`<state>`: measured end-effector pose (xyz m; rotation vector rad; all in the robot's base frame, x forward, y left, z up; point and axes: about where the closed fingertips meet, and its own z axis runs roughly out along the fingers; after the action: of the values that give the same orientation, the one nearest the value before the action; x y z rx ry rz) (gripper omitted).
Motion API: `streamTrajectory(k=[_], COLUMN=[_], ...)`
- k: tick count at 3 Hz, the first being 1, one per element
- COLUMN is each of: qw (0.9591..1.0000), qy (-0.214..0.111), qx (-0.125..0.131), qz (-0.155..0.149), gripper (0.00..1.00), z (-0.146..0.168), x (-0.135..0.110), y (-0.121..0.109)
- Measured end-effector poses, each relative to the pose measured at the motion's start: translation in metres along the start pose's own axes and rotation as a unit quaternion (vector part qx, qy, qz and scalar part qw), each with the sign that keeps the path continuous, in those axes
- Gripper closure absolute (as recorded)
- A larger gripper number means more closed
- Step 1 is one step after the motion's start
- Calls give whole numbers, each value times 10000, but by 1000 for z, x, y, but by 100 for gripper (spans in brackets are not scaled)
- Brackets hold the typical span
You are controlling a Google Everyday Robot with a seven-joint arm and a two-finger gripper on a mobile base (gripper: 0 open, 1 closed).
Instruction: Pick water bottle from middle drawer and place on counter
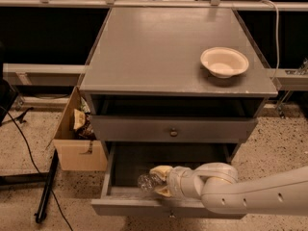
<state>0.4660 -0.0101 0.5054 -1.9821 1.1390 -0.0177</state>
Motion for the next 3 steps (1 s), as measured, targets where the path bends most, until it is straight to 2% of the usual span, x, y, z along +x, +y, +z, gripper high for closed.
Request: streamTrajectory(k=[1, 2, 3], qw=[9991, 9991, 9992], qy=[270, 268, 130], qx=[252, 253, 339], qz=[-199, -199, -189], gripper=[100, 100, 100], z=[-62, -62, -64], x=[-7, -8, -17], y=[-38, -38, -46])
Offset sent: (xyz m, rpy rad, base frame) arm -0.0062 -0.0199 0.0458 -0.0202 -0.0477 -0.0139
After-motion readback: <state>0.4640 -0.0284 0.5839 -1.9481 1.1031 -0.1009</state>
